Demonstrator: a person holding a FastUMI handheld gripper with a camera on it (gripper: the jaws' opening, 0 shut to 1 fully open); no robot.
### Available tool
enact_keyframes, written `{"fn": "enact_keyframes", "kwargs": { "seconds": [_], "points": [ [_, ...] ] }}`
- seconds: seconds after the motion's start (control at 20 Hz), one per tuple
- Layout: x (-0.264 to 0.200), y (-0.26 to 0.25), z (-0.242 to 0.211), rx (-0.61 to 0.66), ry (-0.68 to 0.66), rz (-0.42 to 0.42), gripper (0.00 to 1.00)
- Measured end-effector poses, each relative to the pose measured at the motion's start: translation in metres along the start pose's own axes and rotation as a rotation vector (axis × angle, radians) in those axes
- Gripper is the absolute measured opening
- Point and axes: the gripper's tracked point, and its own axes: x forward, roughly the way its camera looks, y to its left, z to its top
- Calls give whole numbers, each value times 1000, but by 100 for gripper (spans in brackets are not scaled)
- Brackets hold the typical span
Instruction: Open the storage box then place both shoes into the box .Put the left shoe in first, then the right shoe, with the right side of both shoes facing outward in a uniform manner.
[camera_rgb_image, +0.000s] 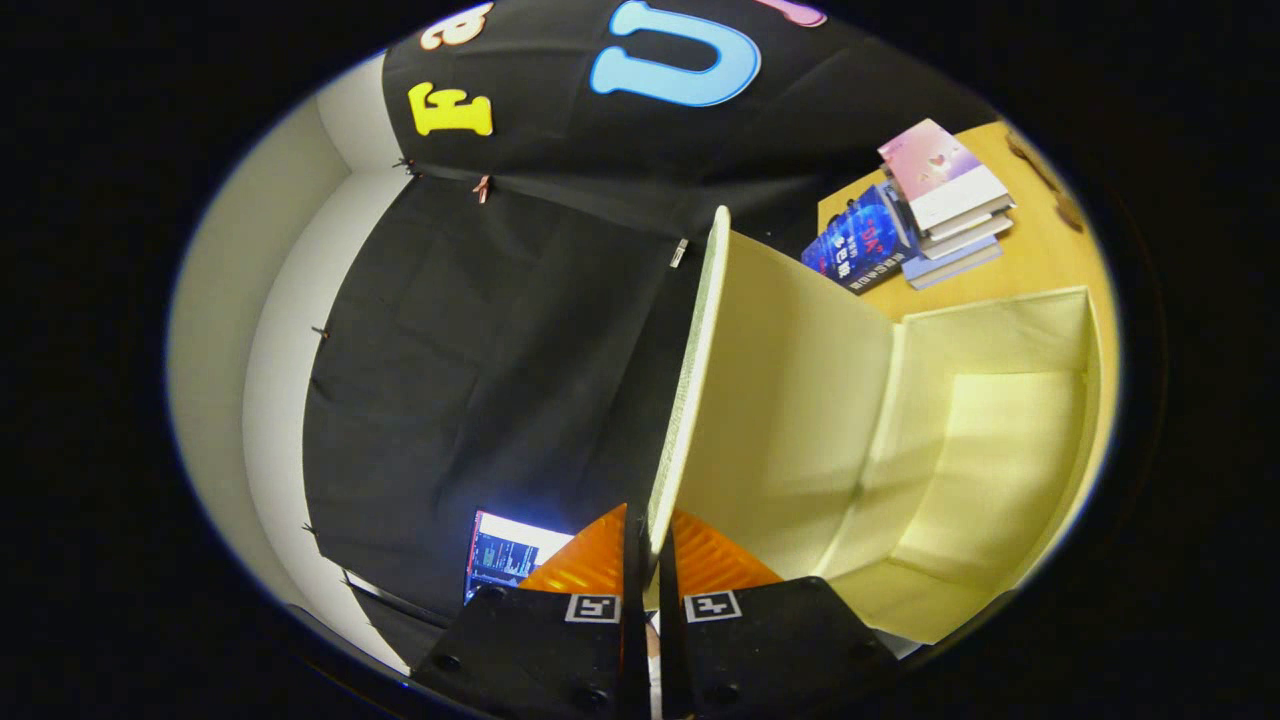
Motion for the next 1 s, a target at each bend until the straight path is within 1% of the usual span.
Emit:
{"fn": "enact_keyframes", "kwargs": {
  "seconds": [0.15,0.35,0.45,0.5,0.6,0.65,0.8,0.85,0.9,0.95,1.0],
  "points": [
    [45,2,-12,-25,12,-16,9],
    [103,-10,-26,-54,39,-60,9],
    [116,-14,-30,-78,41,-73,13],
    [116,-12,-33,-98,39,-74,18],
    [108,-5,-32,-152,-4,-62,34],
    [99,-5,-35,-181,-11,-66,35],
    [63,-16,-58,-236,60,-120,66],
    [49,-18,-61,-258,69,-132,65],
    [33,-18,-64,-288,77,-139,68],
    [15,-21,-63,-328,64,-161,77],
    [-4,-28,-56,-368,34,-192,94]
  ]
}}
